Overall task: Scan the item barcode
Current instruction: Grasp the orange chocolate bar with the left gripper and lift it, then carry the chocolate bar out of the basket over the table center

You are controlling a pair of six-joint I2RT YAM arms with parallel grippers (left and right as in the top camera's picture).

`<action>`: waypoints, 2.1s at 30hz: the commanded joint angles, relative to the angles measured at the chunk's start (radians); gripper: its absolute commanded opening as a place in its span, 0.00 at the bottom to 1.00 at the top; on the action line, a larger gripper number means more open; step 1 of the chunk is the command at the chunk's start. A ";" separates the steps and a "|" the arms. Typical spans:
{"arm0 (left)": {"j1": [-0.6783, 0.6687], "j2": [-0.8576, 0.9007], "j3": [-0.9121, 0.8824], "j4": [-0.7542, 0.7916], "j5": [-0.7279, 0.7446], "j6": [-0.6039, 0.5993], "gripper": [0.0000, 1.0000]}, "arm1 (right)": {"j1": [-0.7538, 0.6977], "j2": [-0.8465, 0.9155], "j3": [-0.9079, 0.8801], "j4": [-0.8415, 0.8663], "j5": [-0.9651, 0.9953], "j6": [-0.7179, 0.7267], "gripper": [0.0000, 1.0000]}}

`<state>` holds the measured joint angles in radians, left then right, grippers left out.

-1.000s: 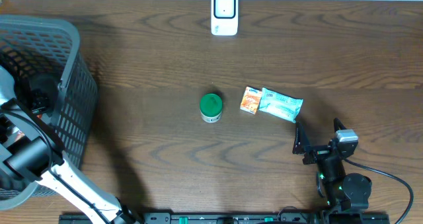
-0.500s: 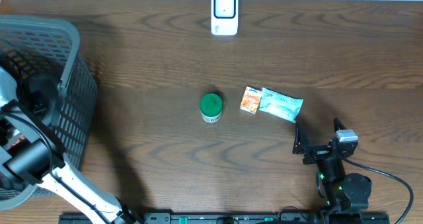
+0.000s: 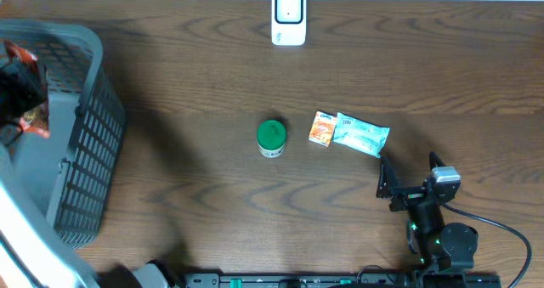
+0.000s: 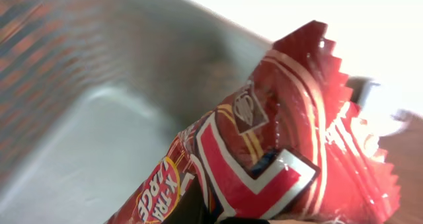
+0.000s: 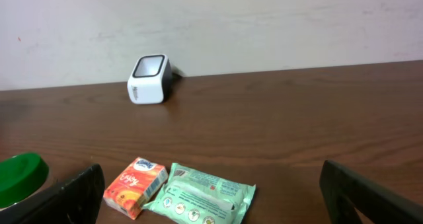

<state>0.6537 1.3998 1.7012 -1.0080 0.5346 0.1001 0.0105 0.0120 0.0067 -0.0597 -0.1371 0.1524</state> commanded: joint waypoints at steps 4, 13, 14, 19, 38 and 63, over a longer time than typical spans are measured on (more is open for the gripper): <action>-0.069 -0.169 -0.010 -0.023 0.729 0.013 0.07 | 0.004 -0.005 -0.001 -0.004 0.005 0.011 0.99; -0.443 -0.125 -0.205 -0.019 1.038 0.396 0.07 | 0.004 -0.005 -0.001 -0.004 0.005 0.011 0.99; -0.477 -0.107 -0.229 -0.019 1.038 0.435 0.07 | 0.004 -0.005 -0.001 -0.004 0.005 0.011 0.99; -0.624 -0.012 -0.305 -0.019 1.038 0.595 0.07 | 0.004 -0.005 -0.001 -0.004 0.005 0.011 0.99; -1.093 0.312 -0.321 0.135 1.038 0.823 0.07 | 0.004 -0.005 -0.001 -0.004 0.005 0.011 0.99; -1.084 0.312 -0.321 0.269 1.039 0.812 0.07 | 0.004 0.245 -0.001 -0.005 0.002 0.007 0.99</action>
<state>-0.4404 1.7115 1.3785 -0.7734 1.5398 0.8879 0.0105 0.1532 0.0067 -0.0597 -0.1402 0.1524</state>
